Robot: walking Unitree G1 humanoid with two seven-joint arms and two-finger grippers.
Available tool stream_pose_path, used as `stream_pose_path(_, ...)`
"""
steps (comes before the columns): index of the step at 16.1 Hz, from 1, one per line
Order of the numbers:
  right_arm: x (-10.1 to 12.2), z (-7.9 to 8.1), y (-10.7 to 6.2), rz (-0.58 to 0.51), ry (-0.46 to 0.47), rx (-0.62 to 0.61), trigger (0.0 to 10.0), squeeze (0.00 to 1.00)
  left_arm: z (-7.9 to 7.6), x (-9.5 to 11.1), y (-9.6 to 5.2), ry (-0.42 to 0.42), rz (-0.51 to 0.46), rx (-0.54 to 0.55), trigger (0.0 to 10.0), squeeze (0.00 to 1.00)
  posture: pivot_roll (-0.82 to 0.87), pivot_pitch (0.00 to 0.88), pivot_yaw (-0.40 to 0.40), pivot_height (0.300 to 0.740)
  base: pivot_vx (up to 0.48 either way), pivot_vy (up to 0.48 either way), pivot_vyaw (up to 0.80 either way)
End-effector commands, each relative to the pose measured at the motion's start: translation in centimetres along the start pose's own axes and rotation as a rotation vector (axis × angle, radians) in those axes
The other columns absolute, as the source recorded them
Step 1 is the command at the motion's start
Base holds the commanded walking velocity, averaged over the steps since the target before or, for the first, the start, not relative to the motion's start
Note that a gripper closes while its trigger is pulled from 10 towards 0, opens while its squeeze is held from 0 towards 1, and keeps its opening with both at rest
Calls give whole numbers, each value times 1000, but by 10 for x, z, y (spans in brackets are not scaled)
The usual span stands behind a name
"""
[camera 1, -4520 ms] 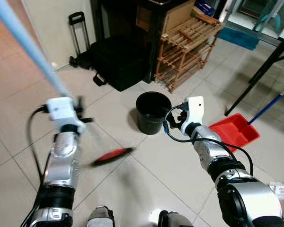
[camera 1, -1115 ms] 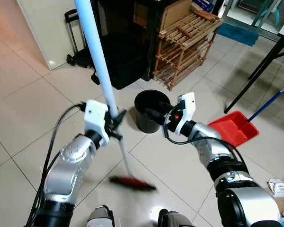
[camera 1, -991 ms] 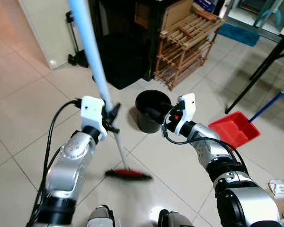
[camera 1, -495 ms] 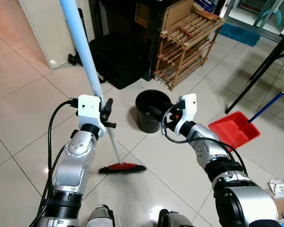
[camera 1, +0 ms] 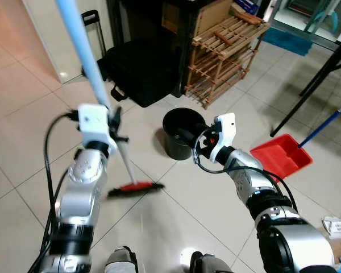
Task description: Sweep floor
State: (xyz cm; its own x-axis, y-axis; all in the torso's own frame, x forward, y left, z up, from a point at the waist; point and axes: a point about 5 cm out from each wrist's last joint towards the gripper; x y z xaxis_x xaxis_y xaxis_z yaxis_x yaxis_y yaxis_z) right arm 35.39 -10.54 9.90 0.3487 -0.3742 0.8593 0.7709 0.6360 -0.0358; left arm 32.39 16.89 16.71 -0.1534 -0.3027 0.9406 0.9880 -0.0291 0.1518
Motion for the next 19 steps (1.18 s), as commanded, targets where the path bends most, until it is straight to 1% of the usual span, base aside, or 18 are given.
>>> stream_pose_path(1,-3,2,0,14,-20,18,10000,0,1,19,4,-17,-89,26,10000,0,68,142,-23,740,0,0,0)
stream_pose_path(2,-11,10,2,36,-12,66,10000,0,-1,22,8,-32,-99,58,10000,0,64,139,-23,740,0,0,0)
stream_pose_path(3,-13,13,3,44,-10,81,10000,0,-2,23,8,-35,-102,68,10000,0,64,139,-23,740,0,0,0)
stream_pose_path(4,-19,21,5,59,8,130,10000,0,-4,27,11,-53,-122,87,10000,0,60,135,-23,740,0,0,0)
stream_pose_path(5,-23,29,6,71,4,182,10000,0,-8,30,15,-76,-133,88,10000,0,58,132,-23,740,0,0,0)
stream_pose_path(6,-24,32,8,67,7,193,10000,0,-11,31,17,-85,-134,76,10000,0,52,129,-23,740,0,0,0)
stream_pose_path(8,-24,42,14,54,17,213,10000,0,-21,34,22,-140,-134,43,10000,0,50,125,-23,740,0,0,0)
stream_pose_path(11,-24,49,20,30,19,211,10000,0,-31,37,24,-189,-132,17,10000,0,53,123,-25,740,0,0,0)
stream_pose_path(13,-21,51,22,6,20,189,10000,0,-40,38,25,-220,-127,-2,10000,0,54,120,-24,740,0,0,0)
stream_pose_path(14,-21,51,22,6,20,189,10000,0,-40,38,25,-220,-127,-2,10000,0,54,120,-24,740,0,0,0)
stream_pose_path(16,-17,51,25,-10,22,164,10000,0,-64,38,22,-265,-111,-66,10000,0,52,112,-21,740,0,0,0)
stream_pose_path(17,-17,52,25,-10,21,165,10000,0,-67,39,22,-282,-107,-76,10000,0,52,109,-22,740,0,0,0)
stream_pose_path(18,-17,54,27,-10,21,165,10000,0,-75,40,21,-308,-101,-98,10000,0,55,107,-20,740,0,0,0)
stream_pose_path(19,-17,54,28,-12,23,164,10000,0,-78,42,21,-313,-103,-111,10000,0,55,107,-20,740,0,0,0)
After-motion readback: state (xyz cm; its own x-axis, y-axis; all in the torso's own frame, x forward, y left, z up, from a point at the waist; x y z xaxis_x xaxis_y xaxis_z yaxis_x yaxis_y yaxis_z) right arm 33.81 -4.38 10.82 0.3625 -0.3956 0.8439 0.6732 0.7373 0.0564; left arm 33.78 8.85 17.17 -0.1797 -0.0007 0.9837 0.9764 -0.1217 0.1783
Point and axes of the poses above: a point about 5 cm out from each wrist's last joint towards the gripper, its own y axis pointing out of the wrist towards the gripper, its own x axis along the axis of the wrist's last joint, z = x × y, and after that the axes turned 15 degrees about y, right-handed
